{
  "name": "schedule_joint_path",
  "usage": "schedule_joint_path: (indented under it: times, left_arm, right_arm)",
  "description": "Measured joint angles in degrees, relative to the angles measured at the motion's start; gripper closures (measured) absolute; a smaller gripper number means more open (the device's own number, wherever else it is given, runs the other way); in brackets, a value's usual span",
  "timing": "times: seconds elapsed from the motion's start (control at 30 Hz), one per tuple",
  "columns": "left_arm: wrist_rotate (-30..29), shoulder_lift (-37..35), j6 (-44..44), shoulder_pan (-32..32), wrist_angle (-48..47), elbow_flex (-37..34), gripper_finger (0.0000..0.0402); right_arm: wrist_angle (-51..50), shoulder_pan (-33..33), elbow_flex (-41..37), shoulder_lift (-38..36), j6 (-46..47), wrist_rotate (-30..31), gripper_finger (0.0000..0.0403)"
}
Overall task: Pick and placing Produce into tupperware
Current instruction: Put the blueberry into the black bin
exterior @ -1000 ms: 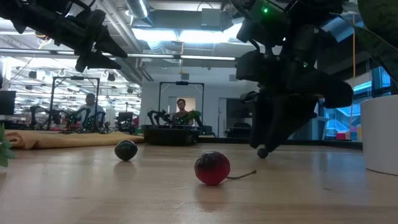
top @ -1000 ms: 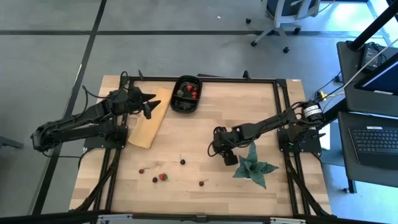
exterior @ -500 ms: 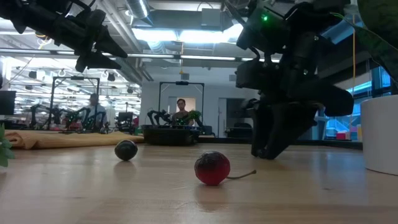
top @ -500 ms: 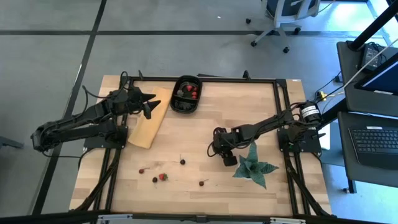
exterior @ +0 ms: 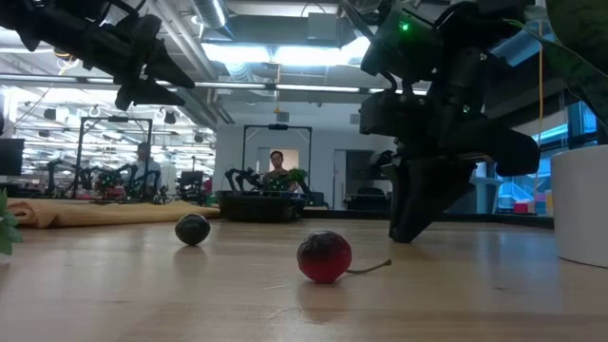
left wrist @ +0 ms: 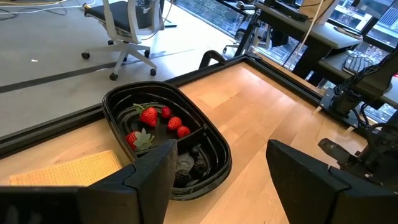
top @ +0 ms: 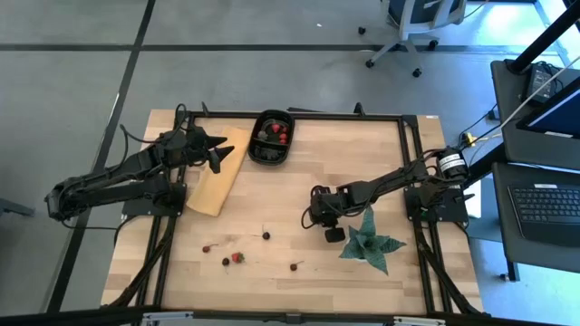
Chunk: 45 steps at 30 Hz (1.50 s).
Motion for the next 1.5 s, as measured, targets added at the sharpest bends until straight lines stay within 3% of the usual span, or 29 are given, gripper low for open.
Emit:
schedule_joint_path:
  times: [0.23, 0.53, 0.83, 1.03, 1.27, 1.5]
  left_arm:
    - [0.0, 0.0, 0.0, 0.0, 0.0, 0.0, 0.0162]
    - [0.0, 0.0, 0.0, 0.0, 0.0, 0.0, 0.0162]
    - [0.0, 0.0, 0.0, 0.0, 0.0, 0.0, 0.0162]
    - [0.0, 0.0, 0.0, 0.0, 0.0, 0.0, 0.0162]
    - [0.0, 0.0, 0.0, 0.0, 0.0, 0.0, 0.0162]
    - [0.0, 0.0, 0.0, 0.0, 0.0, 0.0, 0.0162]
  right_arm:
    - [-4.2, -1.6, 3.8, 0.4, 0.0, -0.7, 0.0354]
    - [-16.3, -9.3, 17.8, 0.5, -2.2, 2.5, 0.0354]
    - [-14.5, -18.4, 33.0, 0.4, -1.8, 2.7, 0.0354]
    - [-4.7, -21.9, 36.8, 0.8, -1.7, 2.8, 0.0354]
    - [-4.2, -23.1, 45.2, 8.3, -0.3, 2.5, 0.0354]
    - [-16.7, -24.5, 58.3, 19.0, 1.4, 2.4, 0.0354]
